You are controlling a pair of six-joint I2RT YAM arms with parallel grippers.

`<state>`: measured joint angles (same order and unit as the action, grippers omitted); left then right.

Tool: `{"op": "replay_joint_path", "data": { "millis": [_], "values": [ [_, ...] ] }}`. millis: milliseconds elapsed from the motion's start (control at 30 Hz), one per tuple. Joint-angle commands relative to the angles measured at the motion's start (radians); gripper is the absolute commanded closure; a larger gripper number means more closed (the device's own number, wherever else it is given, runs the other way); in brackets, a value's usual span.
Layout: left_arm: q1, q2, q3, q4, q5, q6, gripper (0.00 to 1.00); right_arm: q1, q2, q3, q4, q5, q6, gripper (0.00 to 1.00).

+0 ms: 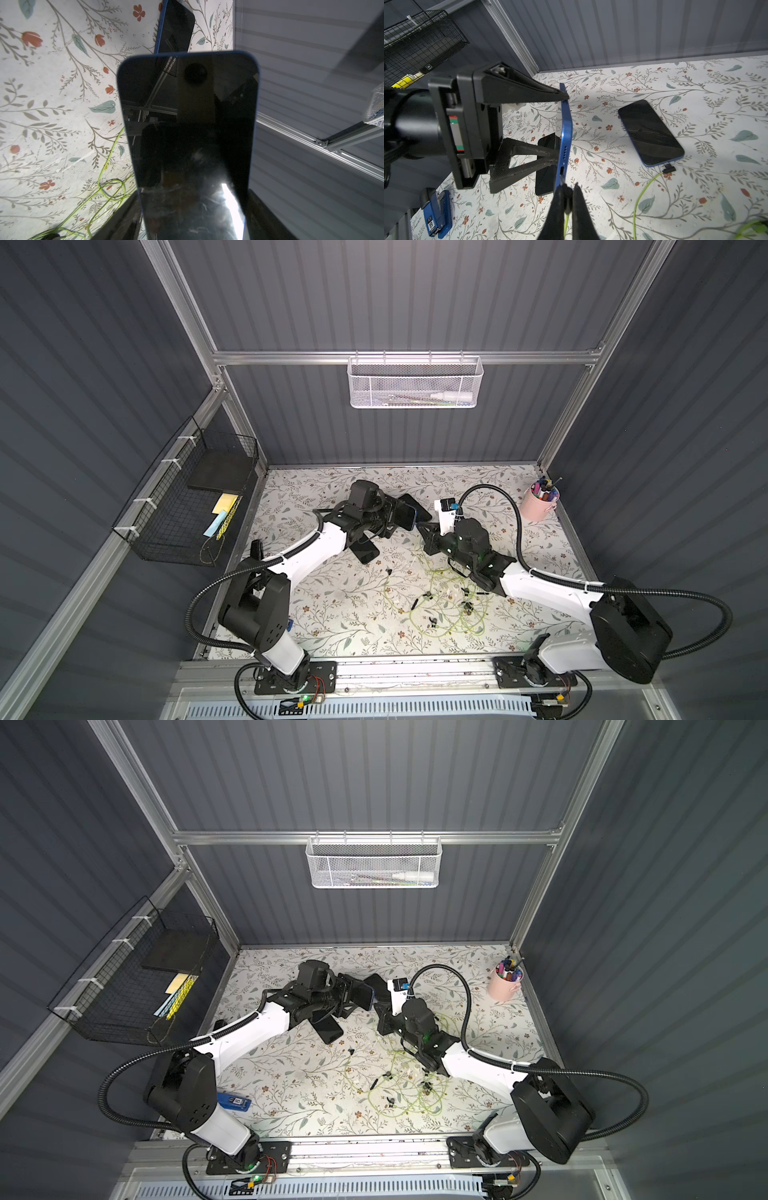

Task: Plug wired earphones into phones
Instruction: Insert the wired earphone into the phone.

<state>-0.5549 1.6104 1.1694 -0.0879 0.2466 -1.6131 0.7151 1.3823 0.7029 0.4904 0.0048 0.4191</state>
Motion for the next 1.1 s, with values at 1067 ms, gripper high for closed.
{"op": "replay_joint_path", "data": {
  "millis": [1067],
  "values": [
    [0.000, -0.015, -0.022, 0.051, 0.012, -0.023, 1.00, 0.001, 0.036, 0.061, 0.039, 0.063, -0.018, 1.00]
  ]
}}
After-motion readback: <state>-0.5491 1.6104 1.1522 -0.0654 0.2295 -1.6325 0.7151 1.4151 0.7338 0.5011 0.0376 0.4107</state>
